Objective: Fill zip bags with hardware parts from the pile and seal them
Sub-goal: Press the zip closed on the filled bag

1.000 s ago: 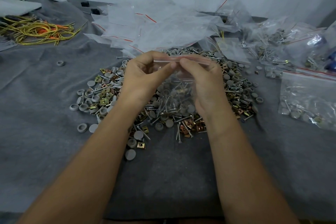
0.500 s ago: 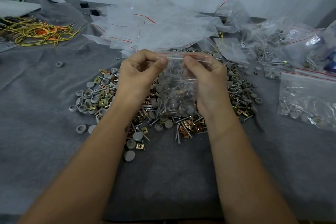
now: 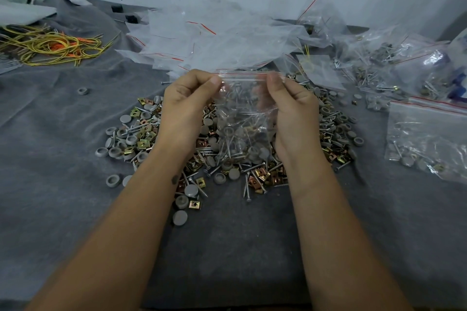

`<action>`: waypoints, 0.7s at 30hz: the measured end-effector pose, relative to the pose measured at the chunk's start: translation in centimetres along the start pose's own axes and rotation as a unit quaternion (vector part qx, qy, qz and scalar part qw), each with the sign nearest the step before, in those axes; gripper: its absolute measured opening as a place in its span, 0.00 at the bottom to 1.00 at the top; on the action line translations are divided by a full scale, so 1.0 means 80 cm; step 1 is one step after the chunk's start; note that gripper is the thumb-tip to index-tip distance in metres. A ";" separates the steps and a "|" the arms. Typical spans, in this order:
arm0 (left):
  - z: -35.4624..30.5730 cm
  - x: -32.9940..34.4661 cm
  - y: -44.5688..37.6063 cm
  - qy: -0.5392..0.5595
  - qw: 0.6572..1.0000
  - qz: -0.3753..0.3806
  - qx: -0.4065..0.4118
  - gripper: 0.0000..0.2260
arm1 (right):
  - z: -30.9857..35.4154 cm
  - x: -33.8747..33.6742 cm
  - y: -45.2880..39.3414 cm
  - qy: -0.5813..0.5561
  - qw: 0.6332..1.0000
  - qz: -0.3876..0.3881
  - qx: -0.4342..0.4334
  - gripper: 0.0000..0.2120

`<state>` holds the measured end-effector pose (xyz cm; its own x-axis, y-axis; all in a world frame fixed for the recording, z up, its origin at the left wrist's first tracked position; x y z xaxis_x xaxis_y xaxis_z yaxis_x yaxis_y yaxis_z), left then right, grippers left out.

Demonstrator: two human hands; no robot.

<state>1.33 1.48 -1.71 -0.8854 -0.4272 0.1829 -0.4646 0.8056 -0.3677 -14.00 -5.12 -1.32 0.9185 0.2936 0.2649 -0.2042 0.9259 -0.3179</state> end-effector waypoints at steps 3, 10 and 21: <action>0.002 0.000 0.000 0.007 1.000 -0.017 -0.017 0.06 | 0.003 0.002 0.000 0.017 1.000 0.009 -0.012 0.08; -0.002 0.015 0.004 -0.019 0.998 0.051 0.011 0.05 | 0.003 0.021 0.006 0.019 0.997 0.072 -0.015 0.06; -0.003 0.017 0.007 -0.045 0.998 -0.031 -0.012 0.09 | 0.000 0.011 0.000 0.020 0.999 0.014 -0.038 0.05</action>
<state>-0.15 1.41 -1.42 -0.8505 -0.5114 0.1226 -0.5204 0.7848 -0.3366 -13.22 -4.84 -1.08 0.9260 0.3072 0.2194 -0.2043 0.8965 -0.3931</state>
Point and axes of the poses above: each hand's wrist, its own y-axis away from the middle knuckle, its own x-axis out of the palm, z = x × y, the point moved 5 cm from there along -y, towards the middle knuckle, and after that the axes turned 3 degrees about -x, right-handed, at the moved point
